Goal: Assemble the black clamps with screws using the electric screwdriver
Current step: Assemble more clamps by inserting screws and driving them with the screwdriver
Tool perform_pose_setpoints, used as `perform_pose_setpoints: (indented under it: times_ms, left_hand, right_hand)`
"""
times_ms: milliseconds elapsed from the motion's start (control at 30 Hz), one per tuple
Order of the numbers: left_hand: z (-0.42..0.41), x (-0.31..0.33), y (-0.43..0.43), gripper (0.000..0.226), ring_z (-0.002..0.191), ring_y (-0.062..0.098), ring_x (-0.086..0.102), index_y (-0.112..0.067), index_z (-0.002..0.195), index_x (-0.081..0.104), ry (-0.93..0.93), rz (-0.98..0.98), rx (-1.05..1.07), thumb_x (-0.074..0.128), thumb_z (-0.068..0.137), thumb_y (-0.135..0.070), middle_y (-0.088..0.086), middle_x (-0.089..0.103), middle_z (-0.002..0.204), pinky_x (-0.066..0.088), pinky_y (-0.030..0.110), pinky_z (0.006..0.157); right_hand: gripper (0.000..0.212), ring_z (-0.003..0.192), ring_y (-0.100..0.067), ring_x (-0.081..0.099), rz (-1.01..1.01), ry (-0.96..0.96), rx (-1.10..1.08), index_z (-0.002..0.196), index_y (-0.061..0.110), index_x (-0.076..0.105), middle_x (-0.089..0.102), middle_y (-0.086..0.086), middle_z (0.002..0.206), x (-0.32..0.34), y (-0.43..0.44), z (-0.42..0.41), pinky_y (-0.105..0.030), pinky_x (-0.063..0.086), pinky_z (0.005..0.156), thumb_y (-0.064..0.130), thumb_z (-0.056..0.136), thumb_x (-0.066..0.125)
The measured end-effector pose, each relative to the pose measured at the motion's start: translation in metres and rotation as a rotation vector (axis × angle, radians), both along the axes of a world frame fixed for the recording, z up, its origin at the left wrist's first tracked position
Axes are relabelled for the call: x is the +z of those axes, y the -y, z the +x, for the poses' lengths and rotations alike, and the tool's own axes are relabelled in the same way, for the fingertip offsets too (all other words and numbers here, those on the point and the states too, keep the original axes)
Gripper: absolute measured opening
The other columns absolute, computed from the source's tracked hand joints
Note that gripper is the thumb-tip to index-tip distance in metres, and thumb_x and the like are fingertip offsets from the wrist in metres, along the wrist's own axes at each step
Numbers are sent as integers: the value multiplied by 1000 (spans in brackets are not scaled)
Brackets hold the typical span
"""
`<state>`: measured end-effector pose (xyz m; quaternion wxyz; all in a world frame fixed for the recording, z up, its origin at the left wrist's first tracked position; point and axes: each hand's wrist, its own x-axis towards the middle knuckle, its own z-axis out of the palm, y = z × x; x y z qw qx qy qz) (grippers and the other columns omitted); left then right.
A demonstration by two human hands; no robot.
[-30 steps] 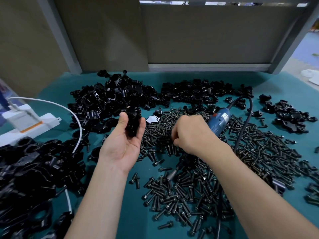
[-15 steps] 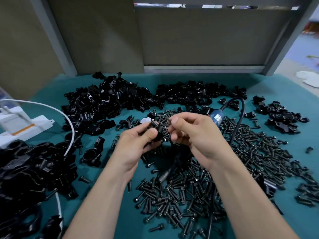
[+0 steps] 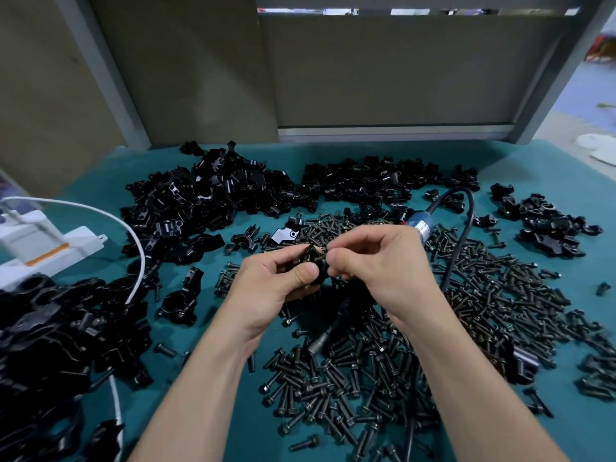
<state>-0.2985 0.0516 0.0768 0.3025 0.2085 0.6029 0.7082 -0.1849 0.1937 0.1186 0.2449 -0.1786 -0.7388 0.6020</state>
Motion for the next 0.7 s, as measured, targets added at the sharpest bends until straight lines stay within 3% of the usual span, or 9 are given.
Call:
perform_pose_setpoints:
  times_ms: [100, 200, 300, 433, 500, 600, 700]
  left_hand:
    - [2, 2, 1, 48, 104, 20, 77, -22, 117, 75, -35, -2, -17, 80, 70, -25, 6, 80, 111, 61, 23, 80]
    - [5, 4, 1, 37, 99, 16, 78, -27, 108, 75, -37, -7, -29, 79, 72, -23, 2, 81, 105, 61, 21, 75]
    - [6, 6, 1, 34, 100, 16, 77, -20, 120, 77, -90, -67, -64, 77, 85, -18, 0, 81, 107, 61, 23, 76]
    - [6, 6, 3, 33, 101, 14, 77, -35, 107, 82, -132, -60, -106, 70, 96, -6, -1, 81, 109, 60, 21, 79]
    - [6, 6, 4, 38, 107, 13, 75, -40, 108, 82, -145, -53, -134, 65, 100, -7, -2, 80, 114, 60, 22, 85]
    - [5, 3, 4, 33, 120, 18, 70, -25, 125, 77, -95, -9, -201, 55, 106, -8, 1, 76, 125, 59, 31, 97]
    - [3, 0, 3, 30, 123, 20, 69, -15, 126, 75, -75, 14, -194, 56, 105, -7, 4, 75, 127, 59, 31, 96]
  right_hand:
    - [17, 67, -18, 74, 135, 53, -47, 78, 27, 81, 76, 1, 68, -2, 2, -1, -41, 63, 72, 10, 80, 86]
    - [15, 63, -12, 71, 242, 84, -110, 75, 28, 81, 74, 8, 68, -2, 5, -1, -33, 61, 63, 15, 80, 87]
    - [14, 63, -8, 69, 336, 99, -97, 75, 28, 81, 73, 12, 66, 0, 7, 1, -20, 55, 57, 17, 81, 87]
    - [13, 57, -17, 70, 233, 125, -82, 74, 26, 80, 72, 2, 61, -1, 10, -2, -32, 61, 61, 18, 83, 85]
    - [14, 53, -17, 69, 209, 131, -107, 73, 27, 79, 71, 1, 57, -3, 12, -3, -30, 59, 56, 21, 84, 85]
    - [18, 44, -9, 62, 219, 113, -159, 68, 26, 76, 67, 3, 51, -5, 14, -4, -15, 45, 46, 30, 84, 85]
    - [34, 41, -5, 54, 318, 113, -241, 60, 24, 69, 62, 12, 49, -9, 18, -5, -13, 38, 42, 43, 84, 84]
